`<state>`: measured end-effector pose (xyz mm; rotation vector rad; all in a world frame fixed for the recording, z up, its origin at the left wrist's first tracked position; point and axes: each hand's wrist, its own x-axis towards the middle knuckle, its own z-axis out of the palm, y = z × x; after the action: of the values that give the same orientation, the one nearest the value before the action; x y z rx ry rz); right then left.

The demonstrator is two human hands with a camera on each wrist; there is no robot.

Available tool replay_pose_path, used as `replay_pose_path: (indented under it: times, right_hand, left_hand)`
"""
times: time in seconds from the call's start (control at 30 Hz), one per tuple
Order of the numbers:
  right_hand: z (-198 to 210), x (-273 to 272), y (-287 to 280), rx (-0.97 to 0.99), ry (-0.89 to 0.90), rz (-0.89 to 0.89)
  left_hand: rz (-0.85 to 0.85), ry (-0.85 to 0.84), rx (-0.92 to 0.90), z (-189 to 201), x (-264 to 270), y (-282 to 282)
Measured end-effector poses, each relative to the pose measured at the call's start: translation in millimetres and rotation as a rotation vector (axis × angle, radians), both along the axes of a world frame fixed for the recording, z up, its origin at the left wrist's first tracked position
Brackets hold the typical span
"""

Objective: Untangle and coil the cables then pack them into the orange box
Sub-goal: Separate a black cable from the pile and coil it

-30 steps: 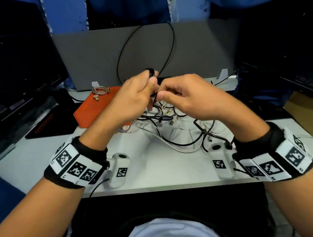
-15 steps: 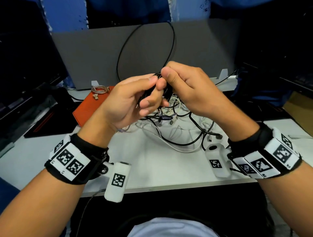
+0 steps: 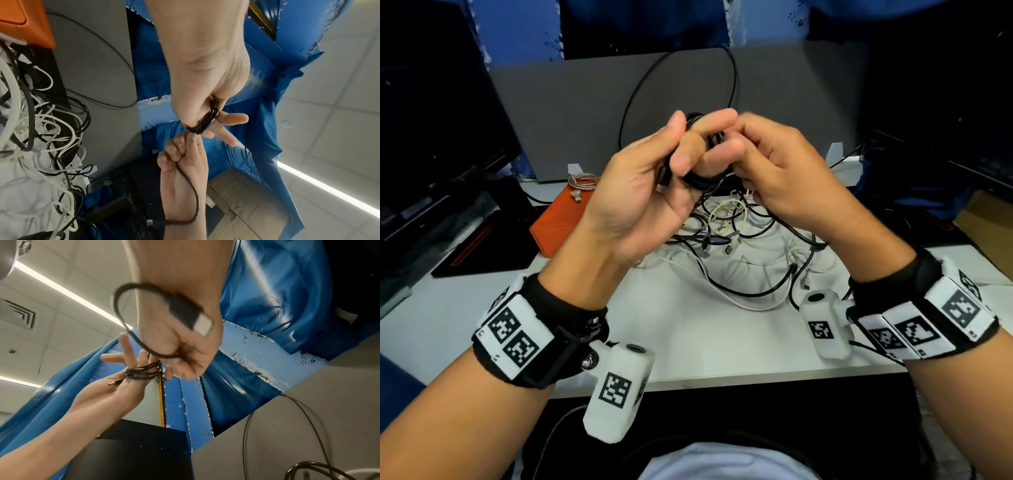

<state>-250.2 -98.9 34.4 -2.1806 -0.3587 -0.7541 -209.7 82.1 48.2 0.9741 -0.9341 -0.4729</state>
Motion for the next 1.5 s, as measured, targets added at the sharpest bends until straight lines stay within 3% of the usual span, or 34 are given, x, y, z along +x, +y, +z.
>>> replay_pose_path:
  times: [0.07,0.17,0.3,0.43,0.53,0.6,0.67,0.77,0.87,1.0,1.07,1.17,1.27,1.4,1.5]
  right_hand:
    - [-2,2,0,-0.121,0.08,-0.033]
    - [-7,1,8,-0.112,0.229,0.027]
    - [-6,-6,17,-0.138,0.326,0.133]
    - [-4,-16,12,-0.065,0.526,0.271]
    - [3,-23,9,-0.12,0.526,0.264]
    - [11,-24,5,-0.196,0.436,0.142]
    - [16,-24,0,-0.244,0.311,0.029]
    - [17,-23,-1,-0.172,0.158,0.003]
    - [13,-20,5,-0.073,0.073,0.035]
    - [6,-19,16,-0.165,0.044,0.02]
    - [2,-19,23,-0.113,0.034,0.025]
    - [-2,-13,28,0.039,0.083,-0.002]
    - [-1,-9,30,0.2,0.086,-0.017]
    - [5,-17,35,0.565,0.119,0.16]
    - [8,-21,35,0.564,0.195,0.19]
  left_hand:
    - [0.063,0.055,-0.089,-1,4,-1]
    - [0.18,0.056,-0.14,-7,2,-10]
    - [0.482,-0.308,0.068,-17,-9,-20]
    - [0.714,-0.881,0.515,-18,-2,-11]
    - [0.778,-1.044,0.78,-18,11,-5]
    - [0.649,-0.943,0.793,-14,19,3]
    - [0.419,-0.748,0.742,-8,24,11]
    - [0.151,-0.589,0.609,-4,25,18]
    - [0.024,-0.446,0.473,-5,27,20]
    - [-0.108,-0.229,0.31,-7,27,19]
    - [-0.154,-0.129,0.262,-9,27,17]
    - [-0.139,-0.035,0.23,-8,23,11]
    - [0.012,-0.038,0.236,-5,16,2]
    - [0.174,-0.112,0.238,-1,6,-7]
    - [0.229,-0.141,0.257,-1,1,-7]
